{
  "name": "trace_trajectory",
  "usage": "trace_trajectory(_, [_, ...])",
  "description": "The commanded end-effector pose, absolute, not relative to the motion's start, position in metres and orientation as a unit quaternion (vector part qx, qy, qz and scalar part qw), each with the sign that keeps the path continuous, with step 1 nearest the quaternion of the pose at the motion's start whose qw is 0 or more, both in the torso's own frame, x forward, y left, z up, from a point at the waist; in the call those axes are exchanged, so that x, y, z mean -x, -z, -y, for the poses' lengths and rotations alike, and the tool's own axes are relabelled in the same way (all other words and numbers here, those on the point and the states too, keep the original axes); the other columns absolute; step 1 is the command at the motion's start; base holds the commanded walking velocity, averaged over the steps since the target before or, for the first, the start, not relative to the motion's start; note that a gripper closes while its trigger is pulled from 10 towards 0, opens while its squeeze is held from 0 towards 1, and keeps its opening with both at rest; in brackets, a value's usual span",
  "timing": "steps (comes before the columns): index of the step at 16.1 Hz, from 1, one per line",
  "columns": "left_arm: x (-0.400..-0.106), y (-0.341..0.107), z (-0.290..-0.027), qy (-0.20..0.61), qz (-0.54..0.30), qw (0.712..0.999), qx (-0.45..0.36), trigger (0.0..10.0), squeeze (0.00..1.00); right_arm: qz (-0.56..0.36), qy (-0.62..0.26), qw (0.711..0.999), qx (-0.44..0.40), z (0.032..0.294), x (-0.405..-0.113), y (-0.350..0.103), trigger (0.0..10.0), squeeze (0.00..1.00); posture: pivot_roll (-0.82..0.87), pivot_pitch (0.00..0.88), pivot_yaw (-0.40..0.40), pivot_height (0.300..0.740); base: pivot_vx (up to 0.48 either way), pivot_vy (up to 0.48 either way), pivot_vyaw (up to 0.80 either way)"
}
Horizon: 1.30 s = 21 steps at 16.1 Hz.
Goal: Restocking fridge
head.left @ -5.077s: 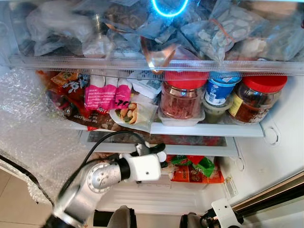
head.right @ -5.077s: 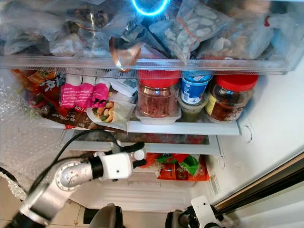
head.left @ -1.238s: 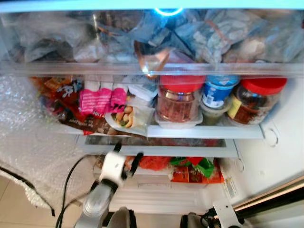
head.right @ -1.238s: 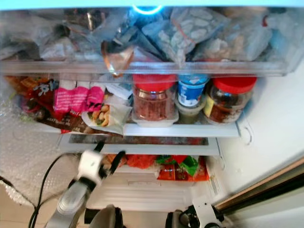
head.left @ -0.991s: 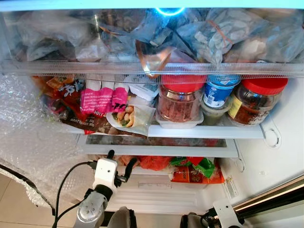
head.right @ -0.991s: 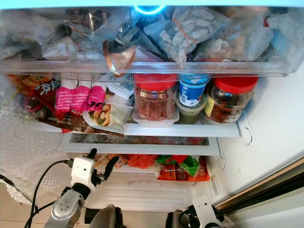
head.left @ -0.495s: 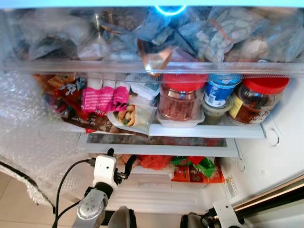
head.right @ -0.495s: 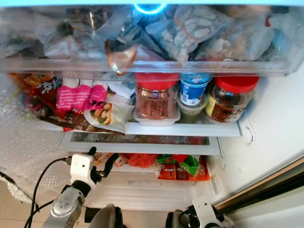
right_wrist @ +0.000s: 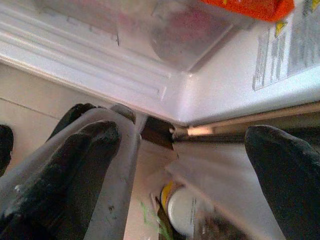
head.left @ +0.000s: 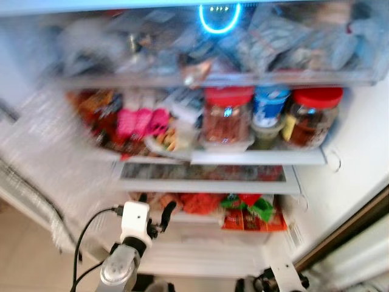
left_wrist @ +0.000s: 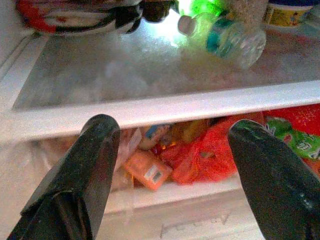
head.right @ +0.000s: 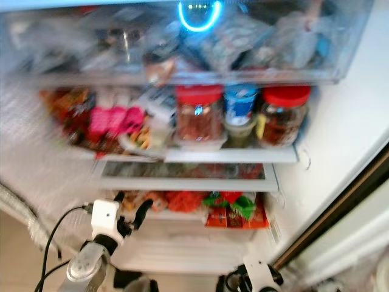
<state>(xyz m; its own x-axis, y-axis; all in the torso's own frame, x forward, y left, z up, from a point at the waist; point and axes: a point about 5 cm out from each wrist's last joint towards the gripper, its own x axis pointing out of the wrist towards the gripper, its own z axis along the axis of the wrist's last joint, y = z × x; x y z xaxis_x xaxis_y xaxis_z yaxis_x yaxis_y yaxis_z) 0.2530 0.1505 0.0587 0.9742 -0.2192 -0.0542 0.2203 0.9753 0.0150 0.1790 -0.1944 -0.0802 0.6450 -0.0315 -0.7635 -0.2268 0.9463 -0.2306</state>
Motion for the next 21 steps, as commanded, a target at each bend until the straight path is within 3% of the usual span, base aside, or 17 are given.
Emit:
trace_trajectory(1, [-0.253, -0.059, -0.156, 0.102, -0.030, 0.994, -0.016, 10.0, 0.00, -0.508, -0.068, 0.846, 0.146, 0.193, -0.129, 0.103, 10.0, 0.00, 0.00, 0.125, 0.038, 0.643, -0.319, 0.000, 0.00])
trace_trajectory(8, [-0.259, -0.051, -0.159, 0.080, -0.048, 0.996, -0.017, 10.0, 0.00, -0.505, -0.059, 0.849, 0.143, 0.195, -0.133, 0.102, 10.0, 0.00, 0.00, 0.172, 0.029, 0.643, -0.314, 0.000, 0.00])
trace_trajectory(12, [-0.246, -0.001, -0.193, 0.023, -0.173, 0.984, -0.045, 10.0, 0.00, -0.505, -0.058, 0.850, 0.139, 0.194, -0.134, 0.102, 10.0, 0.00, 0.00, 0.186, 0.026, 0.643, 0.000, 0.000, 0.00])
trace_trajectory(16, [-0.207, 0.055, -0.216, 0.009, -0.351, 0.931, -0.096, 10.0, 0.00, -0.505, -0.057, 0.850, 0.139, 0.194, -0.135, 0.101, 10.0, 0.00, -0.01, 0.185, 0.023, 0.643, 0.000, 0.000, 0.00])
trace_trajectory(19, [-0.194, 0.066, -0.221, -0.008, -0.395, 0.913, -0.102, 10.0, 0.00, -0.503, -0.055, 0.851, 0.139, 0.195, -0.135, 0.101, 10.0, 0.00, -0.01, 0.189, 0.020, 0.643, 0.000, 0.000, 0.00])
trace_trajectory(21, [-0.193, 0.069, -0.216, -0.013, -0.393, 0.915, -0.091, 10.0, 0.00, -0.505, -0.056, 0.850, 0.141, 0.196, -0.135, 0.101, 10.0, 0.00, 0.00, 0.190, 0.016, 0.643, 0.000, 0.403, 0.00])
